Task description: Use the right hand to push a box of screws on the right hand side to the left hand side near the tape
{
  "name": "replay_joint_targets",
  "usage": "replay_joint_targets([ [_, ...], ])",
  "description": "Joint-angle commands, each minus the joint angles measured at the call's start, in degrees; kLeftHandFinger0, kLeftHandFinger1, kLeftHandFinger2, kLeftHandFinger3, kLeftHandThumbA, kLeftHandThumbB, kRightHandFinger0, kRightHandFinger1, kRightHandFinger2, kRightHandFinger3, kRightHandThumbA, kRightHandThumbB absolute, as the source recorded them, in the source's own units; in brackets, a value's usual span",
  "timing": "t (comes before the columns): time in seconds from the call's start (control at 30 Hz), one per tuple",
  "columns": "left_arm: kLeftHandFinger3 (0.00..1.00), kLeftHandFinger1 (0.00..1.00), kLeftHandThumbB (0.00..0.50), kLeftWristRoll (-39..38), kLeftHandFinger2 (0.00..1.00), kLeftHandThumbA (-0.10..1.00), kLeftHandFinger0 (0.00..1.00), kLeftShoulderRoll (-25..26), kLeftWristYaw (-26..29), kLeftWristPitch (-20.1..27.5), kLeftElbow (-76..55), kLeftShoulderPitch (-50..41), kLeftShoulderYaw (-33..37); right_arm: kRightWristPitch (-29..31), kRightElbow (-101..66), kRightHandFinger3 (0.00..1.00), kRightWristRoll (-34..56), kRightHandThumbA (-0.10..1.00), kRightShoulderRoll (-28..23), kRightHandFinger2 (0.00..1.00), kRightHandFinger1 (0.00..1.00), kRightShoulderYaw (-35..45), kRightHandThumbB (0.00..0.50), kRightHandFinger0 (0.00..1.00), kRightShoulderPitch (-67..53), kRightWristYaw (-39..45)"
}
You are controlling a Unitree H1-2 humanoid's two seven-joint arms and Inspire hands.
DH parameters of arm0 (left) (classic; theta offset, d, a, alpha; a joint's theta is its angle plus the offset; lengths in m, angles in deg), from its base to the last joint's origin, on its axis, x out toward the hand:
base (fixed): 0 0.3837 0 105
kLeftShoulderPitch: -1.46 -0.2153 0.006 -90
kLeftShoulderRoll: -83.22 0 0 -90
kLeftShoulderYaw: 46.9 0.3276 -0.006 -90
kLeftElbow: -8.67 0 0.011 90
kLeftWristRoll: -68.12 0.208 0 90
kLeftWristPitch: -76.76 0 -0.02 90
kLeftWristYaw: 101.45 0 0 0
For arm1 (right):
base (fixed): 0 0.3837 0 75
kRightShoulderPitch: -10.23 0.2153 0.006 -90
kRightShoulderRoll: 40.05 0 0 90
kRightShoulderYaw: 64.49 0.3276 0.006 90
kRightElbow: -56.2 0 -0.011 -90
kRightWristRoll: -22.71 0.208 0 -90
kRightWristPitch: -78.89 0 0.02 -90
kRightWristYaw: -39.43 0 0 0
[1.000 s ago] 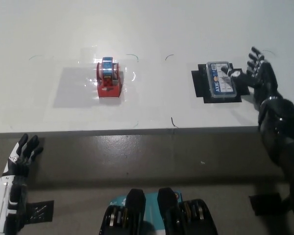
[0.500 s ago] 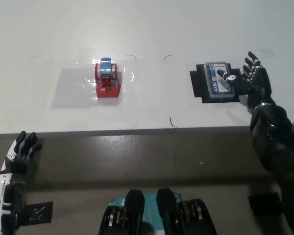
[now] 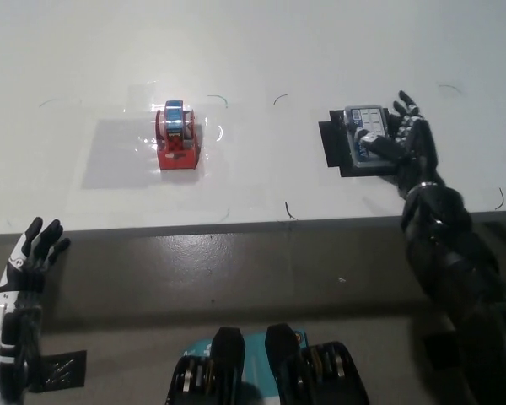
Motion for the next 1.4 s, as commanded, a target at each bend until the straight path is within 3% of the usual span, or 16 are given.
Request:
replay_joint_targets([
  [0.0,1.00,1.00,0.097,0.19,1.00,1.00,1.00,1.40,-0.07,0.75,-1.55,0.39,-0.79,-1.43,0.56,1.00,-1.00,1.00,5.11,1.00,1.00,-2.32,0.161,1.00,0.28,2.42],
  [0.1,1.00,1.00,0.108,0.36,1.00,1.00,1.00,1.36,0.08,0.62,-1.50,0.57,-0.73,-0.86,0.38,1.00,-0.03,1.00,6.46,1.00,1.00,-2.03,0.127,1.00,0.47,2.57],
  [0.47,1.00,1.00,0.110,-1.07,1.00,1.00,1.00,1.84,-0.42,0.97,-1.78,0.58,-0.33,-0.79,0.23,1.00,3.10,1.00,10.38,1.00,1.00,0.56,0.112,1.00,1.72,2.26],
  [0.57,1.00,1.00,0.105,-1.27,1.00,1.00,1.00,1.80,-0.43,1.04,-1.65,0.52,-0.24,-1.66,0.29,1.00,3.06,1.00,10.99,1.00,1.00,0.23,0.172,1.00,1.98,4.03],
  [0.6,1.00,1.00,0.105,-1.13,1.00,1.00,1.00,1.84,-0.42,0.94,-1.96,0.16,-0.29,-2.63,0.30,1.00,3.32,1.00,11.46,1.00,1.00,0.34,0.218,1.00,2.14,4.38],
  [0.7,1.00,1.00,0.100,-0.77,1.00,1.00,1.00,1.93,-0.36,0.82,-2.11,0.07,-0.43,-2.86,0.29,1.00,3.31,1.00,12.05,1.00,1.00,0.12,0.253,1.00,2.49,4.33],
  [1.13,1.00,1.00,0.115,-0.51,1.00,1.00,1.00,1.96,-0.20,0.78,-2.46,0.43,-0.30,-2.54,0.41,1.00,6.20,1.00,15.88,1.00,1.00,2.89,0.258,1.00,4.24,-0.13],
  [1.27,1.00,1.00,0.110,-1.30,1.00,1.00,1.00,2.27,-0.45,0.59,-2.62,0.64,-0.22,-3.22,0.29,1.00,11.43,1.00,17.68,1.00,1.00,8.57,0.245,1.00,5.81,-0.10],
  [1.37,1.00,1.00,0.105,-1.50,1.00,1.00,1.00,2.48,-0.65,0.72,-2.65,0.80,-0.09,-1.94,0.23,1.00,13.31,1.00,18.89,1.00,1.00,12.01,0.193,1.00,6.83,-2.40],
])
